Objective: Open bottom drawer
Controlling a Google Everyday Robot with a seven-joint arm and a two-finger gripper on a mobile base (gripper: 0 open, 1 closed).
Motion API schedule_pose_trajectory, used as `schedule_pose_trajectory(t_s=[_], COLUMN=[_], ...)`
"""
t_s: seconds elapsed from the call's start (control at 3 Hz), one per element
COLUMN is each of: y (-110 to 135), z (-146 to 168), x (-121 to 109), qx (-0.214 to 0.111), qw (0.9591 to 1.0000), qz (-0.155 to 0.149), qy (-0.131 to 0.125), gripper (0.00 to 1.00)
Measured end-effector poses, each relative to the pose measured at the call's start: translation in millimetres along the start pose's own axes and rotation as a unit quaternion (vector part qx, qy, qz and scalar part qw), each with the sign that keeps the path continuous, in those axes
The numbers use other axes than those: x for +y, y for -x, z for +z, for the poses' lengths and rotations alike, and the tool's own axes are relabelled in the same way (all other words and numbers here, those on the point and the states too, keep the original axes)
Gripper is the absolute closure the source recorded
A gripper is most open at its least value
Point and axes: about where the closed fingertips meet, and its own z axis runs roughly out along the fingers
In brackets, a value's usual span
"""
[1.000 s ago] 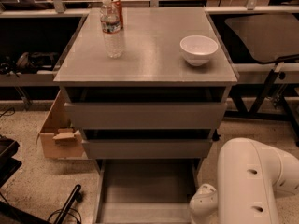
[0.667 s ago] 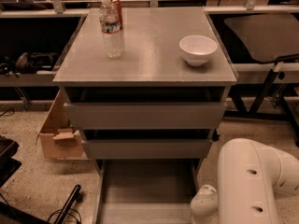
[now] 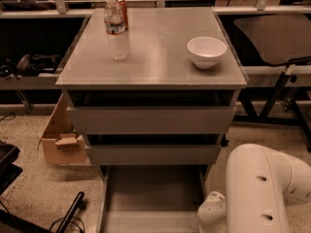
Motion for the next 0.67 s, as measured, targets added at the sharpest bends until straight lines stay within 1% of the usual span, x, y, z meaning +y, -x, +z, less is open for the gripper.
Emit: schedule_pose_trajectory(t_s=[0.67], y=[-0.1], z=[-1.7], x=[-1.5], qx=[0.0], qw=[1.0], qz=[-0.001], qy=[0.0], gripper=[0.05])
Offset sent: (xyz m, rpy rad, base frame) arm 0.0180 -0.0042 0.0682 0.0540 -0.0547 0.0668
